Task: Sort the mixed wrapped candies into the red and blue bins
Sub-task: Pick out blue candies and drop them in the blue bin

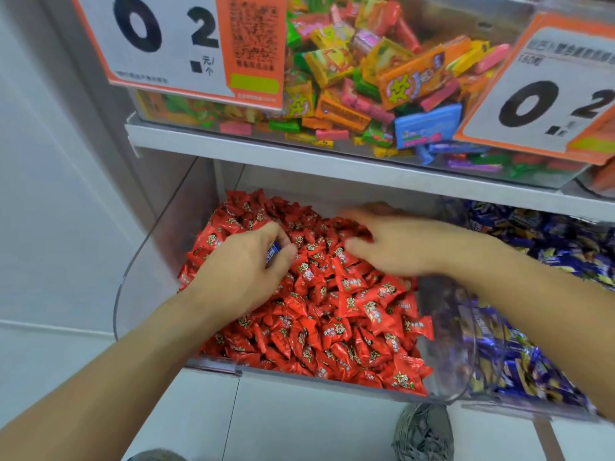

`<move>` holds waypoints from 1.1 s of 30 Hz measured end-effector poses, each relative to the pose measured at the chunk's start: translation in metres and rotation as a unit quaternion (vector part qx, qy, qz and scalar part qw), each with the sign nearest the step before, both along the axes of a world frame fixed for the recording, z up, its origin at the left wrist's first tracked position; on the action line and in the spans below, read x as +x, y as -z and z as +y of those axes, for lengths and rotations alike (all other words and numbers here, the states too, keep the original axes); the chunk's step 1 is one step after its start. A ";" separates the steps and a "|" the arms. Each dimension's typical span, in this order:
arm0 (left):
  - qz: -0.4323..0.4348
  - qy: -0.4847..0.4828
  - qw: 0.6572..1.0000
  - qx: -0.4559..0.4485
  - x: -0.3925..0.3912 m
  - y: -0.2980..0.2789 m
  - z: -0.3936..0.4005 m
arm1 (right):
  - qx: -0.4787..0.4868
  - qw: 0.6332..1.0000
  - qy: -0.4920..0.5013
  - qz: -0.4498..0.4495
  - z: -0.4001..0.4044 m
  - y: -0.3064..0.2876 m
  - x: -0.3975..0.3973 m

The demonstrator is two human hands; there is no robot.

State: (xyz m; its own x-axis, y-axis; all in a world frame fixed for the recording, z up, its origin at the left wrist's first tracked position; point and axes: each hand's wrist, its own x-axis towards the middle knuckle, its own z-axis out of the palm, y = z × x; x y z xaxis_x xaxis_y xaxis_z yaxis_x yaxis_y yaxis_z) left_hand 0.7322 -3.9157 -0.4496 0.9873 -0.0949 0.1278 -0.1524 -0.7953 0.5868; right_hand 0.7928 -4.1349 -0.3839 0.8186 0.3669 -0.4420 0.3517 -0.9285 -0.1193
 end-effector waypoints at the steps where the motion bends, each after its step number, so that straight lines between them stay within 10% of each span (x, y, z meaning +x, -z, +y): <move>1: 0.001 -0.004 1.000 -0.001 0.000 -0.001 -0.002 | -0.024 0.999 0.045 0.010 0.005 0.008 0.004; 10: -0.021 -0.016 1.000 -0.016 0.010 -0.001 -0.009 | 0.053 0.980 0.192 0.011 0.065 0.059 -0.015; 21: -0.031 -0.010 0.999 -0.025 0.007 -0.008 -0.007 | 0.138 0.989 0.053 -0.016 0.053 0.040 -0.084; 28: -0.024 -0.006 1.000 0.000 0.003 -0.005 -0.011 | 0.016 0.952 0.306 0.014 0.034 0.047 -0.052; 33: -0.017 -0.010 1.000 -0.015 0.005 -0.007 -0.009 | 0.217 0.931 0.290 -0.040 0.074 0.063 -0.040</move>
